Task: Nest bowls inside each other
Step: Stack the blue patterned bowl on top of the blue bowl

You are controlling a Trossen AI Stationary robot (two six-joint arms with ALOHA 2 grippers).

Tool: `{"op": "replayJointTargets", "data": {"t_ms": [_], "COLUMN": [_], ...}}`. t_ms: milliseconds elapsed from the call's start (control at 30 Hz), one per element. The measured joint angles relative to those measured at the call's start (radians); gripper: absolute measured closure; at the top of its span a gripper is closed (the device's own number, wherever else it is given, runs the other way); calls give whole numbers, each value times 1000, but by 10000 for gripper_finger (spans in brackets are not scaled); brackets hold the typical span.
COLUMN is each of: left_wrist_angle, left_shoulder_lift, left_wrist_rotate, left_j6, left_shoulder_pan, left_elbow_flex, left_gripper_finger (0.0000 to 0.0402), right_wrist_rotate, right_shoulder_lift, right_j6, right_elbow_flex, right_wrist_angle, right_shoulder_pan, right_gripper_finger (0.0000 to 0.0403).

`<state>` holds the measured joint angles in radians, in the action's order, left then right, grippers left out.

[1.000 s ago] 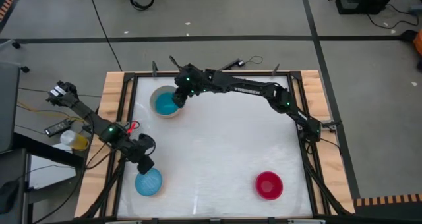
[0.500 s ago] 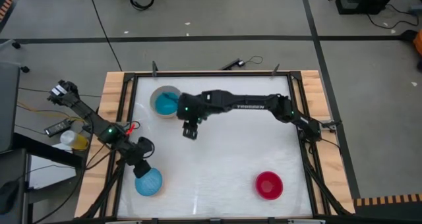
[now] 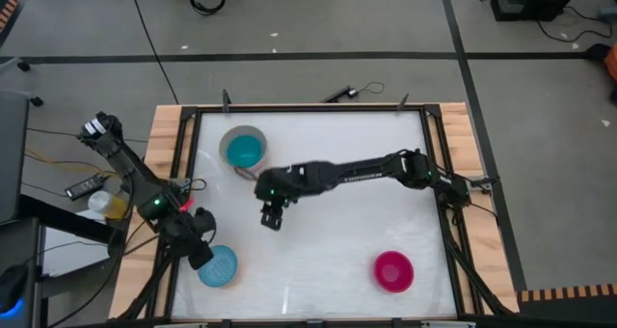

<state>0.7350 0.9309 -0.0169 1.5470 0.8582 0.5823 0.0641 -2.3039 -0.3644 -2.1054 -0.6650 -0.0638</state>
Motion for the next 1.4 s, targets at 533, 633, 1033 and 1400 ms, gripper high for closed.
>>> {"op": "replayJointTargets", "data": {"t_ms": [533, 633, 1033, 1400], "left_wrist_angle": [-119, -167, 49, 482], "left_shoulder_lift": [327, 336, 338, 336], "left_wrist_rotate": [68, 126, 277, 450], "left_j6": [41, 75, 93, 88], "left_shoulder_pan": [7, 10, 9, -44], "left_elbow_flex": [5, 4, 115, 320], "left_gripper_finger": [361, 394, 400, 401], "right_wrist_rotate": [-71, -63, -151, -150], "right_shoulder_lift": [0, 5, 211, 229], "right_j6": [-109, -108, 5, -14], "right_elbow_flex": [102, 102, 102, 102], "right_wrist_angle": [172, 166, 141, 78], "right_shoulder_pan": [-78, -79, -4, 22], "right_gripper_finger": [227, 227, 227, 227]}}
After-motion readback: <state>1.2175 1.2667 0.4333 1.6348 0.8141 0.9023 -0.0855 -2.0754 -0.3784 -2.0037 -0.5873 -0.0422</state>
